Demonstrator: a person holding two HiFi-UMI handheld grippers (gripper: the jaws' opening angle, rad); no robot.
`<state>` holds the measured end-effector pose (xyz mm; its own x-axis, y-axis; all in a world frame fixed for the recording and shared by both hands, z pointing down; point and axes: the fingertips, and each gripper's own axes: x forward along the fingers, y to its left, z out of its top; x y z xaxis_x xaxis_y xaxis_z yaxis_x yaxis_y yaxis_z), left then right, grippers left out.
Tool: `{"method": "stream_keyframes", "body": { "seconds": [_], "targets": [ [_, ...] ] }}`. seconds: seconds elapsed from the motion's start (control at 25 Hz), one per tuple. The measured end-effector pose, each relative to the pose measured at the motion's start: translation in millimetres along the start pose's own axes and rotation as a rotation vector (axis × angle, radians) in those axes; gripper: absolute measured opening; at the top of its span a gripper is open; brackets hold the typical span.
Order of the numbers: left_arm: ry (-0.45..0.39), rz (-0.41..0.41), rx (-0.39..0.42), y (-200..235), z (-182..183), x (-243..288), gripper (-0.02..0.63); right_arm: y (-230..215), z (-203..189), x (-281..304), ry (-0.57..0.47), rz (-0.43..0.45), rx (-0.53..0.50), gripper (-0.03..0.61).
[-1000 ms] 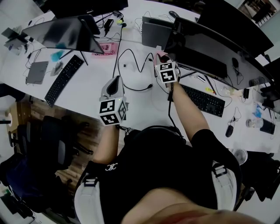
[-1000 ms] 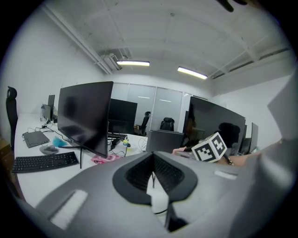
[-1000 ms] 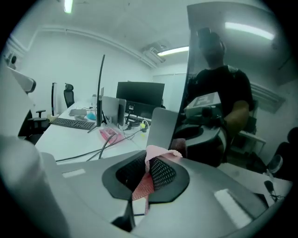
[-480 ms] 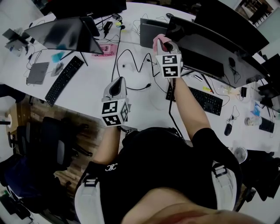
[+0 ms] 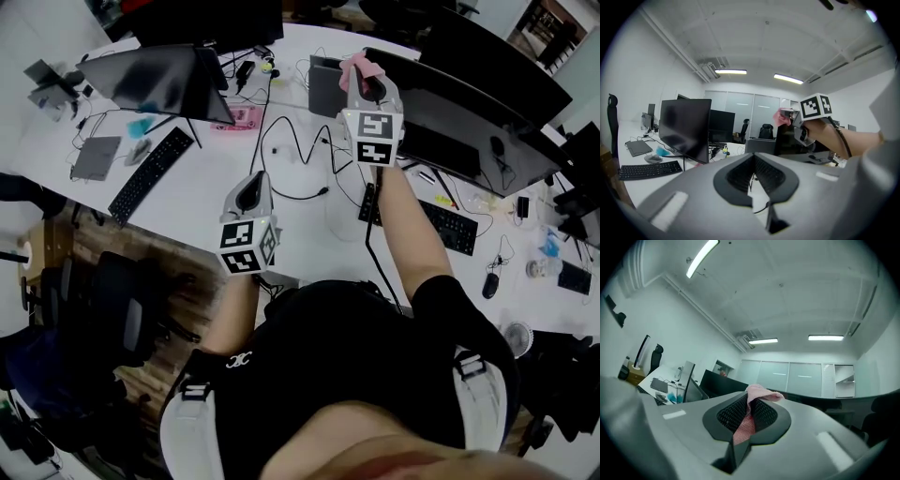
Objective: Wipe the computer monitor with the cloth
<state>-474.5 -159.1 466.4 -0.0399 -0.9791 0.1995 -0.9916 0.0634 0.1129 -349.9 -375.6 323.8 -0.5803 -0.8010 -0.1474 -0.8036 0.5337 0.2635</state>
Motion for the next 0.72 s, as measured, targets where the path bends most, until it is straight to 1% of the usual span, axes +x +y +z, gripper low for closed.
{"method": "stream_keyframes", "body": {
  "seconds": [0.16, 0.32, 0.48, 0.64, 0.72],
  "targets": [
    [-0.009, -0.007, 0.009, -10.4, 4.1, -9.6, 0.051, -3.1, 24.2, -31.1, -0.068, -0.008, -0.007, 0.014],
    [-0.011, -0.033, 0.018, -27.1, 7.4, -14.1, 0.051, -12.7, 30.5, -76.5, -0.084, -0.021, 0.001, 0.014],
    [-0.015, -0.085, 0.040, -55.0, 12.2, -11.5, 0.051, -39.3, 15.8, -132.8, -0.079, -0.074, 0.050, 0.014],
    [-0.014, -0.149, 0.067, -90.3, 15.2, -7.8, 0.051, -74.2, -17.8, -184.4, -0.006, -0.150, 0.111, 0.014],
    [-0.013, -0.181, 0.082, -108.7, 16.4, -6.3, 0.051, -86.9, -27.7, -206.7, 0.018, -0.173, 0.124, 0.014]
  ]
}}
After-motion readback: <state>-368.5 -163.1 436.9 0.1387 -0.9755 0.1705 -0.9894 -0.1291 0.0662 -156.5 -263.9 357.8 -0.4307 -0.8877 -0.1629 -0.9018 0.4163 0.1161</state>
